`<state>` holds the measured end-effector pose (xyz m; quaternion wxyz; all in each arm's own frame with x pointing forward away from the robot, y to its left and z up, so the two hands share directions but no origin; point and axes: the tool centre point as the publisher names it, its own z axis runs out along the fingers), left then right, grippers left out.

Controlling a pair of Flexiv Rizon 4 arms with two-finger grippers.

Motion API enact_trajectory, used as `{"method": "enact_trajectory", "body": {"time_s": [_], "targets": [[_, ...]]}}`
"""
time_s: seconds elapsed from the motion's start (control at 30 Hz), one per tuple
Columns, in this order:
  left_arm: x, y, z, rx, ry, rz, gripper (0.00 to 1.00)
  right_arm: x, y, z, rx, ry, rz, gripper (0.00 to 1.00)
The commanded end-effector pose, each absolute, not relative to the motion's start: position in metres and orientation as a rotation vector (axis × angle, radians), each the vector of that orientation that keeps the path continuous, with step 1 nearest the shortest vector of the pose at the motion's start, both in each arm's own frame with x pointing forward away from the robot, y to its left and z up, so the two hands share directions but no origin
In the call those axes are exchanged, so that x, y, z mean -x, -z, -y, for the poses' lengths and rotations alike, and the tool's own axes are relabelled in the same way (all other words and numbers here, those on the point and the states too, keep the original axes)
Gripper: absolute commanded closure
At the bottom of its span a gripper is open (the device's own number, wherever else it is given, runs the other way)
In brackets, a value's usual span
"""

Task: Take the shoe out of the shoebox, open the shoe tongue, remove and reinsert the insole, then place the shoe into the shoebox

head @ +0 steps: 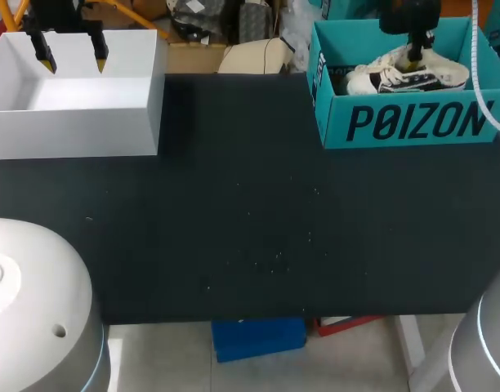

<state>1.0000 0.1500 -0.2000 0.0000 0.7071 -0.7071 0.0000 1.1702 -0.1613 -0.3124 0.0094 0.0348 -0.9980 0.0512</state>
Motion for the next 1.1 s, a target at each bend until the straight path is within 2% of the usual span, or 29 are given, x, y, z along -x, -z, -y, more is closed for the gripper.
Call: {"method": "enact_trajectory", "body": {"time_s": [0.03,0.37,0.63,0.8,1.1], "targets": [[-1.0,0.2,-0.15,-2.222,0.0,2.221,0.0,-1.16,0.238,0.156,-0.116,-0.213,3.156,1.0],[-1.0,0.2,-0.15,-2.222,0.0,2.221,0.0,-1.125,0.156,0.126,-0.121,-0.329,3.238,1.0],[-1.0,0.2,-0.15,-2.222,0.0,2.221,0.0,-1.078,0.117,0.081,-0.111,-0.319,3.261,1.0],[-1.0,0.2,-0.15,-2.222,0.0,2.221,0.0,-1.045,0.122,0.047,-0.105,-0.306,3.257,1.0],[-1.0,0.2,-0.15,-2.222,0.0,2.221,0.0,-1.003,0.178,0.001,-0.001,-0.259,3.274,1.0]]}}
